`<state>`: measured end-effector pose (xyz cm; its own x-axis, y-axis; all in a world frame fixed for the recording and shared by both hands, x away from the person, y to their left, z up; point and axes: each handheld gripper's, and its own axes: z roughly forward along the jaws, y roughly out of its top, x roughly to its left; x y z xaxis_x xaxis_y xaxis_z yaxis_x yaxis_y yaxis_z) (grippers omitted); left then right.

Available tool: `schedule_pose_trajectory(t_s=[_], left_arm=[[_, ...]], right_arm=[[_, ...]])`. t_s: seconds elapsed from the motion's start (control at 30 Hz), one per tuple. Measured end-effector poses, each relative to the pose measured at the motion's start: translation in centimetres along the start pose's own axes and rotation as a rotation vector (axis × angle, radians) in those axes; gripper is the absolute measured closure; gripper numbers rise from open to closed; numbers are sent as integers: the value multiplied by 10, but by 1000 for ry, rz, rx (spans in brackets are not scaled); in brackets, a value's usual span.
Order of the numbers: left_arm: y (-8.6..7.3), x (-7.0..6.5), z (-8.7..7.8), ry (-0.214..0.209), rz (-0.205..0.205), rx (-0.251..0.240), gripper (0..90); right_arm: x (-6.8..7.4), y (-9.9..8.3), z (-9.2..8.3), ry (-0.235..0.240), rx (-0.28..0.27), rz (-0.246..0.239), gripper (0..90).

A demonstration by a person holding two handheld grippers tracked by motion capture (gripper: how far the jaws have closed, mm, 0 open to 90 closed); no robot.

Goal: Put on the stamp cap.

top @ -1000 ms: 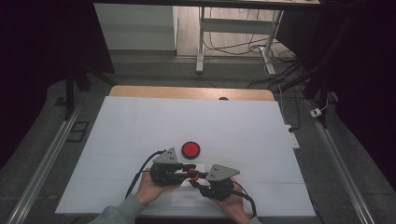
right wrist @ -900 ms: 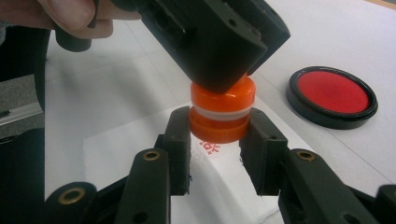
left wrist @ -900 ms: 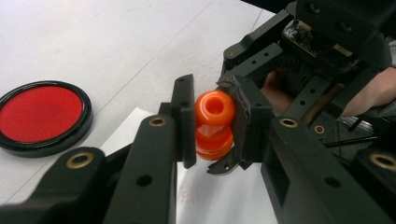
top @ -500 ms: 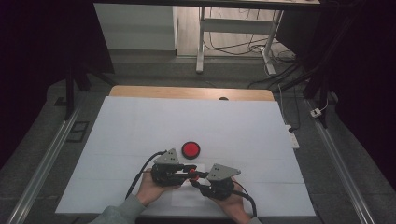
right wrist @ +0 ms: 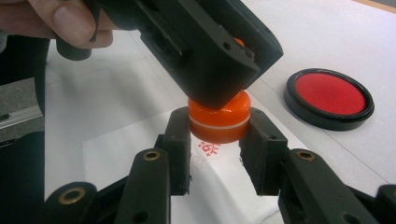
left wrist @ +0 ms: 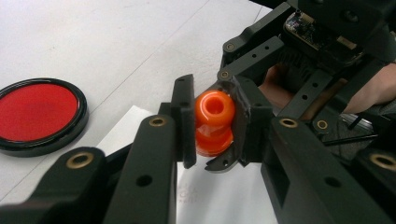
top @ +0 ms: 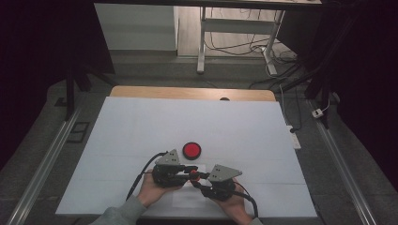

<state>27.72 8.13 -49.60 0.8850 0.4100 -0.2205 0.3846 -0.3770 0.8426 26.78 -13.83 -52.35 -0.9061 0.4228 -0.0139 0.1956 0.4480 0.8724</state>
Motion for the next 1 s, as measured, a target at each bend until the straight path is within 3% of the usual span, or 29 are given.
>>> schedule_pose_trajectory(t_s=[0.7, 1.0], left_arm=[[-2, -2, 3, 13, 13, 16, 721], [-4, -4, 4, 24, 15, -2, 723]], right_arm=[[1, -1, 1, -4, 17, -13, 644], [2, -1, 0, -11, 14, -23, 646]])
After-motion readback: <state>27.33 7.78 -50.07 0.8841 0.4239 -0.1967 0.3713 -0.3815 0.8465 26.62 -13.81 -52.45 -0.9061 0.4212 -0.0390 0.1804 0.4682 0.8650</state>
